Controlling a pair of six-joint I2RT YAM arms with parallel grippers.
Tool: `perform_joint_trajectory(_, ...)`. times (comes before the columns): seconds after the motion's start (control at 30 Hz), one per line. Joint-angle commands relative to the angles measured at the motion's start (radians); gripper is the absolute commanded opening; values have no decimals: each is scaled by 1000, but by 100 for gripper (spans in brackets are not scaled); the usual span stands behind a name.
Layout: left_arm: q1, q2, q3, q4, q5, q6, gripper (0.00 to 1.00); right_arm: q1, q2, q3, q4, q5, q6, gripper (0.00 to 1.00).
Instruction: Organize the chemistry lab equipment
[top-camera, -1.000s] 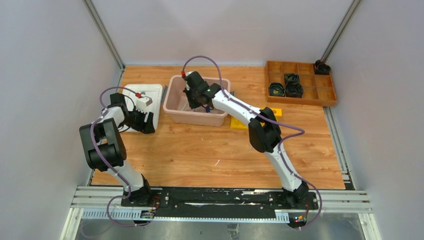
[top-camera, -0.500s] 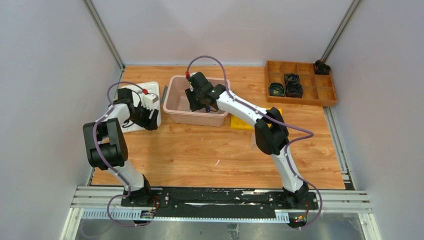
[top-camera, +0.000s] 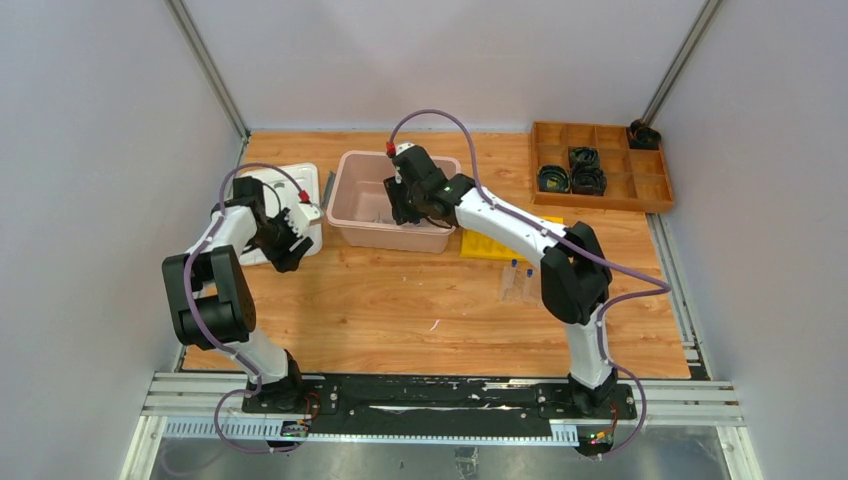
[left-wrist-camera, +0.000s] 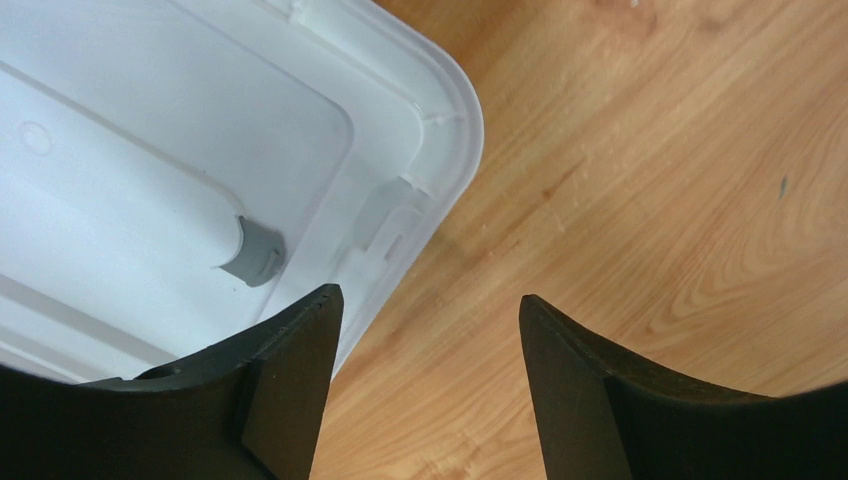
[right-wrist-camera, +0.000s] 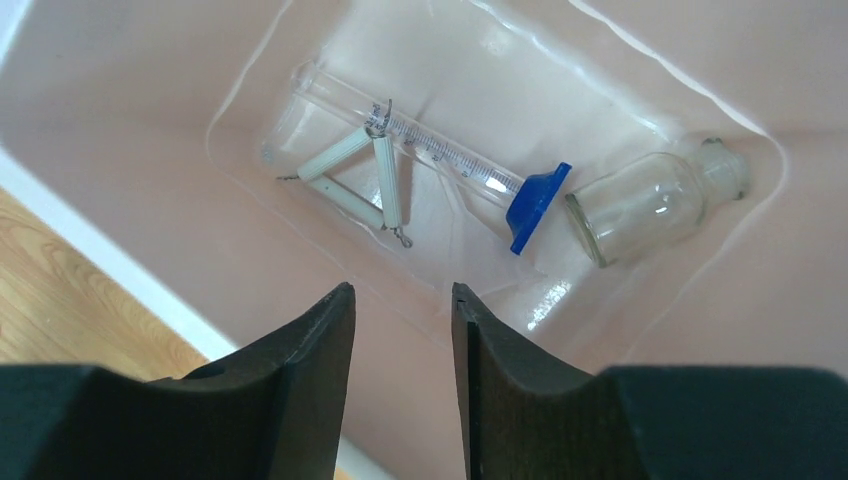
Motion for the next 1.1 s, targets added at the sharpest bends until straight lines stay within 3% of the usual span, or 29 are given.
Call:
perform_joint_trajectory(0.0,6,25,26,-56,-59,177,67,5,-104,-43,51,13,-4,43)
perform_joint_trajectory(0.5,53,97,-30,86,-38,310,43,6,-313,-226,90,8,11,21)
perform_joint_trajectory(0.57,55,96,-47,108,-44,324,35,5,-331,-250,93,11,12,18)
perform_joint_trajectory(0.7,56,53,-90,184,-56,308,8,5,-359,-272,96,15,9,14)
perform_joint_trajectory(0.77,56,11,-108,218,-57,300,0,5,-369,-276,97,15,6,14)
perform_joint_trajectory(1.07,56,-187,-96,145,-138,338,0,5,-405,-285,109,5,-58,22)
